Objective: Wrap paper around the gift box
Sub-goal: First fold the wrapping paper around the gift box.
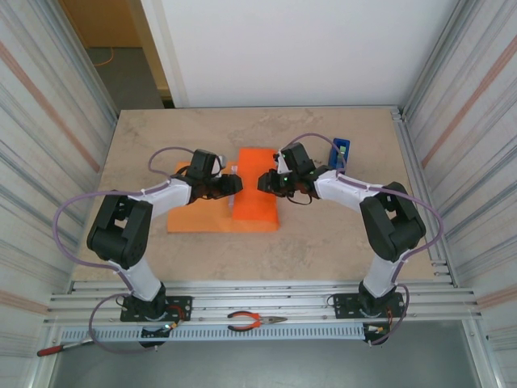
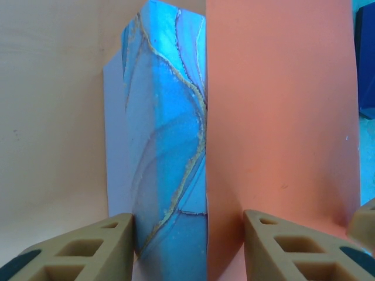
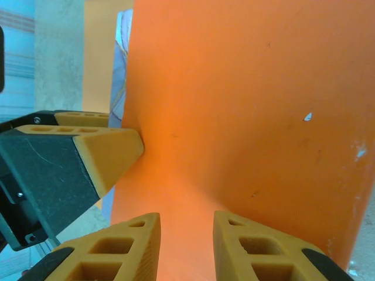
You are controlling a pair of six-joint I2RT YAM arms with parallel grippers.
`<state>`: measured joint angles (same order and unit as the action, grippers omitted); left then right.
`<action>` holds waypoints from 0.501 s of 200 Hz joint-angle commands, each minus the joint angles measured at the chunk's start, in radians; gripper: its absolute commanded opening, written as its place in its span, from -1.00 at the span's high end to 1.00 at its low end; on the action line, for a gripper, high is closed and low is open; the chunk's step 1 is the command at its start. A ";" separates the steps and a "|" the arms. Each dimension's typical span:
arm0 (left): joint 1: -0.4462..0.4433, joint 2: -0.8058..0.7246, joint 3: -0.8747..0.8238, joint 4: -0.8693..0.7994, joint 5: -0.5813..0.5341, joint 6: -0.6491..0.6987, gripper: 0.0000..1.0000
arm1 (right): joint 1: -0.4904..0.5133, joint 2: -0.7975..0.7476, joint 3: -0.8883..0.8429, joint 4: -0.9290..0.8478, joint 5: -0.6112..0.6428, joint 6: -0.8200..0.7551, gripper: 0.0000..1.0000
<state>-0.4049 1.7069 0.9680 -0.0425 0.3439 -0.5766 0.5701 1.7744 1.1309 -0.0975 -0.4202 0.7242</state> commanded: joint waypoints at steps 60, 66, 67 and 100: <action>0.003 -0.053 -0.015 -0.037 0.040 0.040 -0.08 | -0.017 0.013 -0.041 -0.002 0.002 -0.018 0.52; 0.012 -0.055 -0.008 -0.042 0.040 0.042 -0.10 | -0.020 0.013 -0.050 0.001 0.003 -0.015 0.52; 0.014 -0.056 -0.006 -0.042 0.041 0.042 -0.11 | -0.020 0.013 -0.051 0.002 0.002 -0.015 0.52; 0.066 -0.060 0.042 -0.052 0.051 0.037 -0.23 | -0.024 0.004 -0.066 0.010 0.000 -0.014 0.53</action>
<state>-0.3779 1.6939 0.9577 -0.0612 0.3775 -0.5552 0.5560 1.7779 1.0985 -0.0635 -0.4362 0.7242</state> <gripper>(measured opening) 0.604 0.236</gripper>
